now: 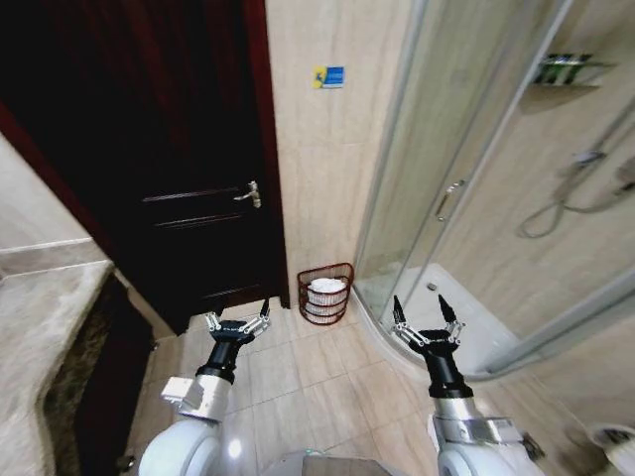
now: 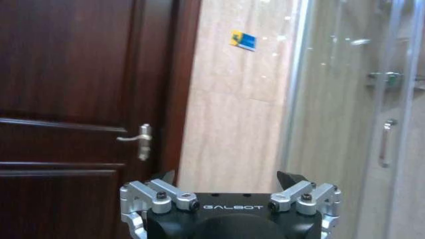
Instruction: Discard the used towel into the hamper.
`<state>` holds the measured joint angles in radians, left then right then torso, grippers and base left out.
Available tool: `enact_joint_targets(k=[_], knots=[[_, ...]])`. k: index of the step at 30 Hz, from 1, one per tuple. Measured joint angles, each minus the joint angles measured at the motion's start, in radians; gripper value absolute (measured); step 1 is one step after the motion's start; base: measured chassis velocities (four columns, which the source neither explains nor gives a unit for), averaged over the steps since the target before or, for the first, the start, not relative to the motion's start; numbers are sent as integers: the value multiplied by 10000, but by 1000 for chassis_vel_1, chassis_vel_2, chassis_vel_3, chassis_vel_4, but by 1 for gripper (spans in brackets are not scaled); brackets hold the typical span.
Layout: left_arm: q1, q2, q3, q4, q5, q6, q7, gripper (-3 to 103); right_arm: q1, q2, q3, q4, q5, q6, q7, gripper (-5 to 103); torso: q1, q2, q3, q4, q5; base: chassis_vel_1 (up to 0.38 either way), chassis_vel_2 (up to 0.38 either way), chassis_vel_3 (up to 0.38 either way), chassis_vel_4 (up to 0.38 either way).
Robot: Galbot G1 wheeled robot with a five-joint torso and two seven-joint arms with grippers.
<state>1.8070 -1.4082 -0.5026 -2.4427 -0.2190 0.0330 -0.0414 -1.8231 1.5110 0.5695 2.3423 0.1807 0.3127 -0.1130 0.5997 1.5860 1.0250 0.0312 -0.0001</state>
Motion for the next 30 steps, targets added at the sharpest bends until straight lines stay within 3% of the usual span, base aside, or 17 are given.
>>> enact_joint_targets(k=[30], knots=[[-1,0,0,0,0,0,0,100,-124,18,25,-8,-25,-10,291,100,4,0,1,0,1,-122,-126,-115,-125]])
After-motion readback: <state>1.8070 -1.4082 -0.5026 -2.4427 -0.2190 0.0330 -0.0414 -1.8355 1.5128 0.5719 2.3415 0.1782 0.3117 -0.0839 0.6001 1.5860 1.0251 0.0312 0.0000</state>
